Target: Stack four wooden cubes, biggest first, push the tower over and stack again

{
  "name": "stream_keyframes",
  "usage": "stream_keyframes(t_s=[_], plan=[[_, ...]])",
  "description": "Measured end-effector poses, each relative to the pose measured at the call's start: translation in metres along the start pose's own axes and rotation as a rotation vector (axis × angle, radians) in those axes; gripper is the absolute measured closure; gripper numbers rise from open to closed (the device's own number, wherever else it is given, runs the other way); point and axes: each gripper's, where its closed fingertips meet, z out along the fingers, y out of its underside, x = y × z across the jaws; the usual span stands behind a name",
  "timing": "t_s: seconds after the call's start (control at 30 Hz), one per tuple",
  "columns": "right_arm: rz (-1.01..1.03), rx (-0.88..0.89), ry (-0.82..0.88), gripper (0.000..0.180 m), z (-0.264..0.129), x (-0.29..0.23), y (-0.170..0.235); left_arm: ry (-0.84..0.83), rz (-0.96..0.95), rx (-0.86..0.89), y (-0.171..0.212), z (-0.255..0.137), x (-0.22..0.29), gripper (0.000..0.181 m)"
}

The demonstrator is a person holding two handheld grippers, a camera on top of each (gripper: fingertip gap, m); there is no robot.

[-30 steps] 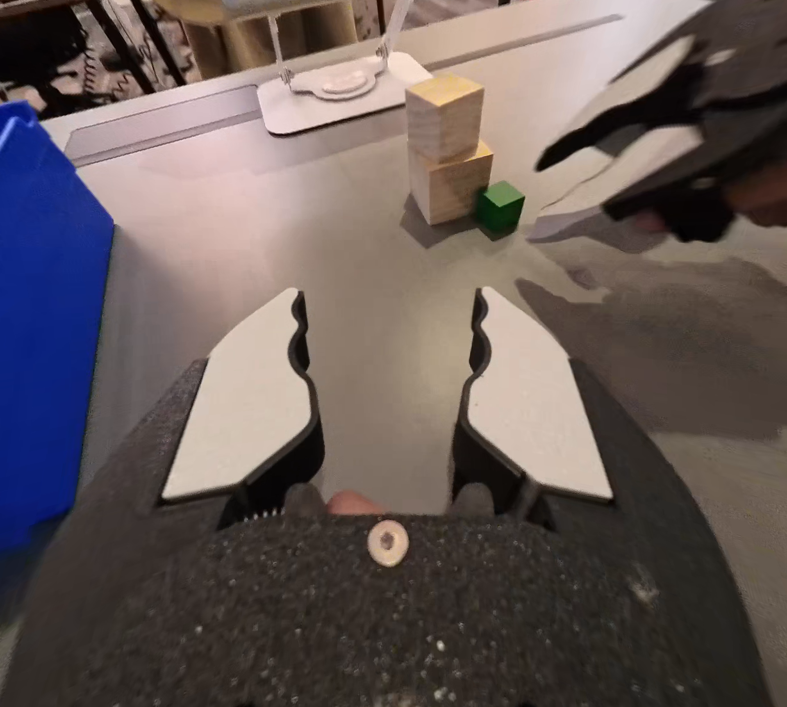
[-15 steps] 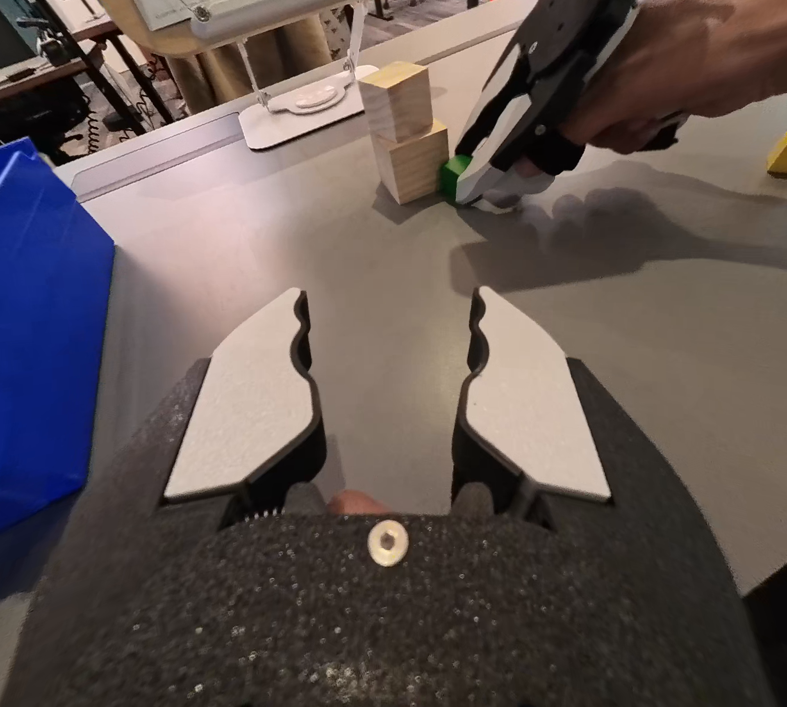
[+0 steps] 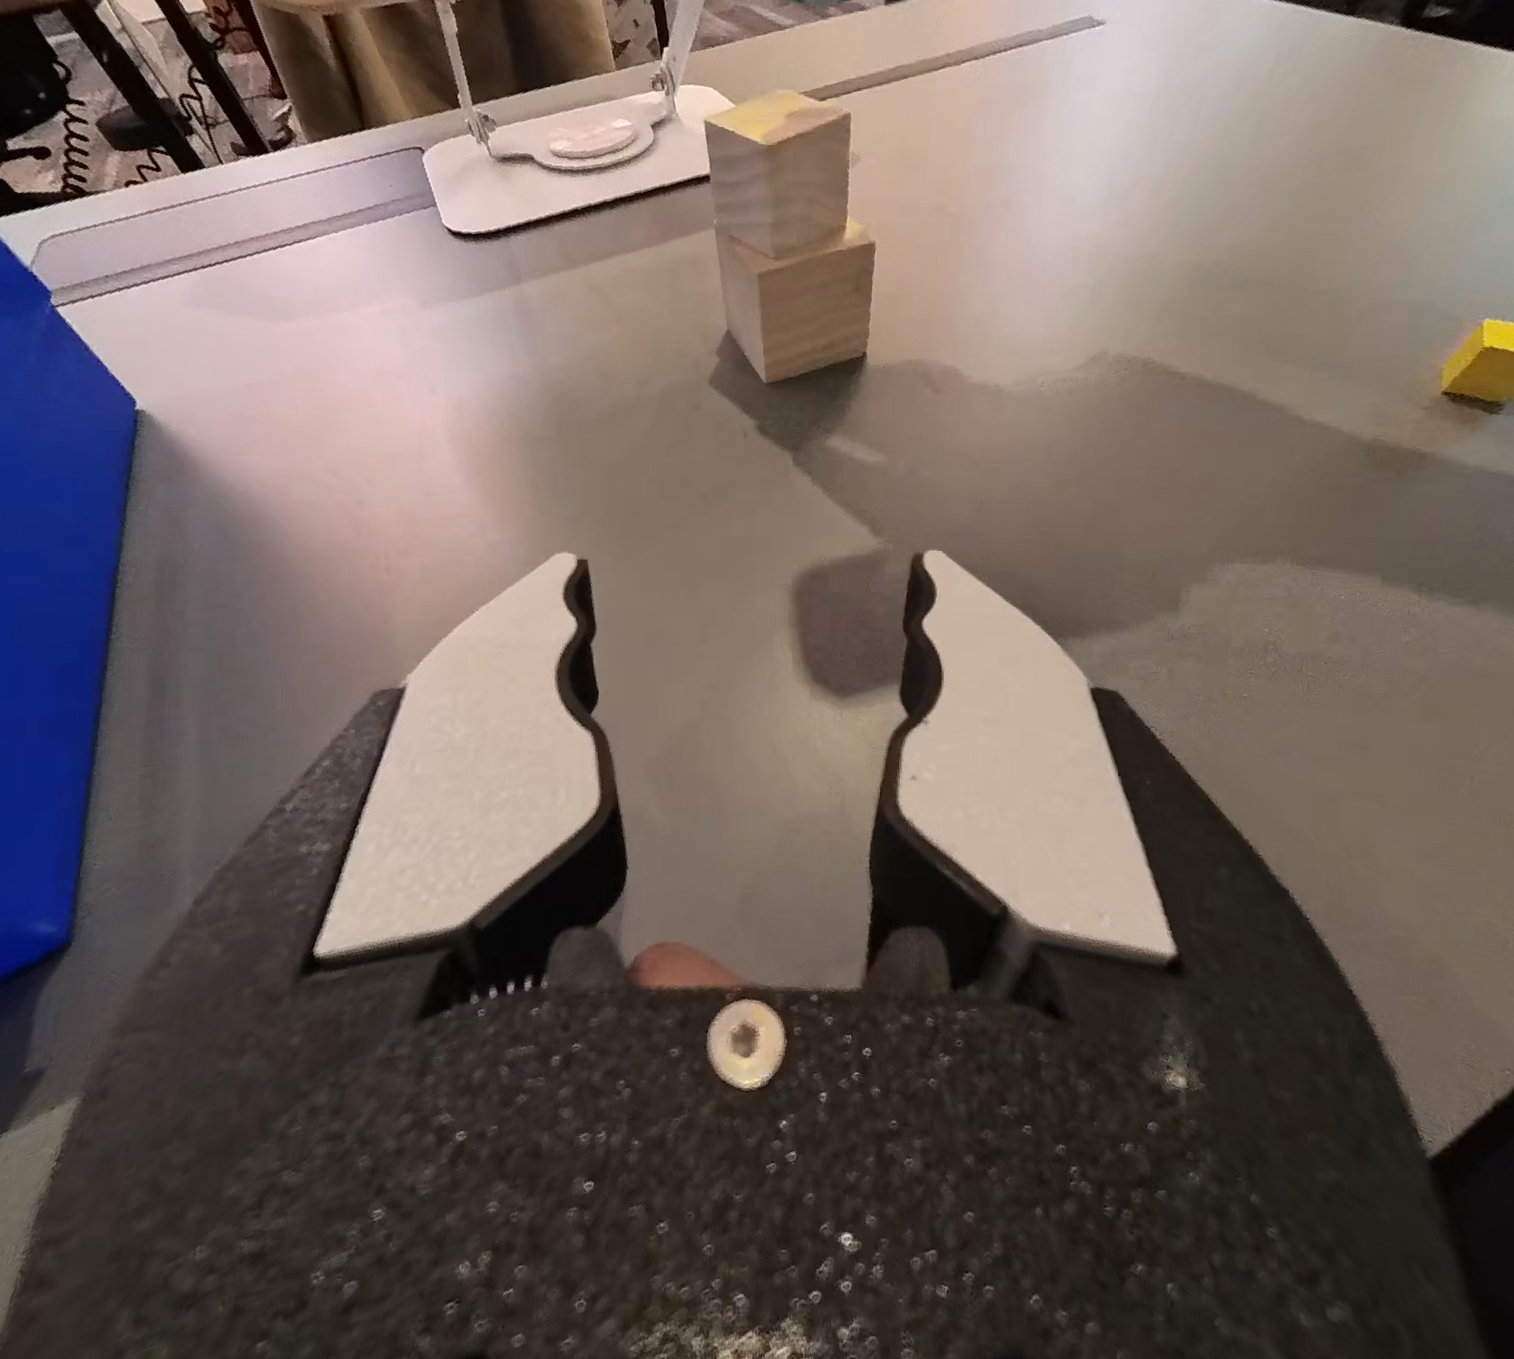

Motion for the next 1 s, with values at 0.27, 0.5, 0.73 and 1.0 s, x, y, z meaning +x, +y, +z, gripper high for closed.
stream_keyframes(t_s=[0.27, 0.5, 0.73, 1.0], plan=[[-0.020, -0.066, -0.112, 0.141, 0.022, -0.007, 0.005, 0.022, -0.003, -0.017, 0.002, 0.001, 0.002, 0.107], [0.008, -0.074, -0.096, 0.134, 0.029, -0.006, 0.008, 0.037, -0.009, -0.038, 0.005, 0.003, 0.003, 0.105], [0.019, 0.098, 0.063, 0.129, -0.043, 0.000, -0.011, 0.025, -0.009, -0.025, 0.003, 0.002, 0.002, 0.104], [0.019, -0.268, 0.245, 0.123, -0.126, -0.066, 0.152, 0.003, 0.055, -0.029, 0.004, 0.003, 0.006, 0.105]])
